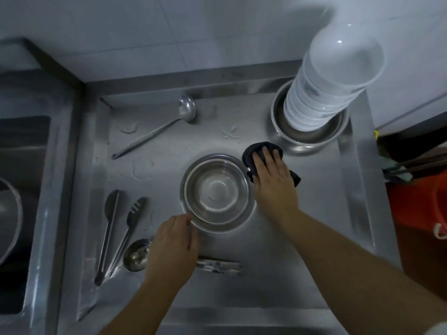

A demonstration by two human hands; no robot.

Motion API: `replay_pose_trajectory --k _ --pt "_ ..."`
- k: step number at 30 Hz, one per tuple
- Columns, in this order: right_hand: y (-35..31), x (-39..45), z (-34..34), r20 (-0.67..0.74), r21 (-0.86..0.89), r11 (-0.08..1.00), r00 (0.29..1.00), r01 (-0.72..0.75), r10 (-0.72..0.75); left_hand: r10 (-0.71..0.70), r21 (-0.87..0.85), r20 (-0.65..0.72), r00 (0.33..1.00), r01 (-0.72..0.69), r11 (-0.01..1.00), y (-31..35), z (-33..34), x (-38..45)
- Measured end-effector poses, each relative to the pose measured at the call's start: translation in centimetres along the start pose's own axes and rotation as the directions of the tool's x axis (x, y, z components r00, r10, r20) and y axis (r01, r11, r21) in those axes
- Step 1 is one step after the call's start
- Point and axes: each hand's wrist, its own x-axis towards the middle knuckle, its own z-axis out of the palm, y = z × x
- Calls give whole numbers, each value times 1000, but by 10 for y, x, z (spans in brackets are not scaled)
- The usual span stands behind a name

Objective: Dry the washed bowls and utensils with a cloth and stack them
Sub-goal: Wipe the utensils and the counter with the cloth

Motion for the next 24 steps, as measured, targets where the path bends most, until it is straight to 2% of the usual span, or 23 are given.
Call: replay_pose_trajectory --k 5,12,14,16,18,20,22,24 --pt "-33 66 5 -11 16 999 999 -33 33 56 -51 8 998 -56 997 -9 -5 40" --pt "-83 162 7 -16 130 972 980 -195 199 135 55 -11 991 -134 989 -39 -48 139" --pt "-89 167 14 -30 103 990 994 -97 100 141 80 -13 990 -140 987 -51 -59 156" --pt "-82 154 18 -20 56 993 994 109 -108 137 111 -20 990 -134 985 -64 -69 171" --pt "-67 133 18 62 19 958 956 287 -288 131 154 -36 991 -124 980 -76 -79 190" --pt "-51 118 13 159 2 928 916 373 -369 124 214 -41 991 -113 970 -86 -87 210" --pt "-46 116 11 163 -11 942 930 335 -329 101 259 -34 994 -88 962 -94 -94 227" --pt "-56 131 10 27 16 991 991 130 -131 80 287 -29 996 -69 956 -97 -100 238"
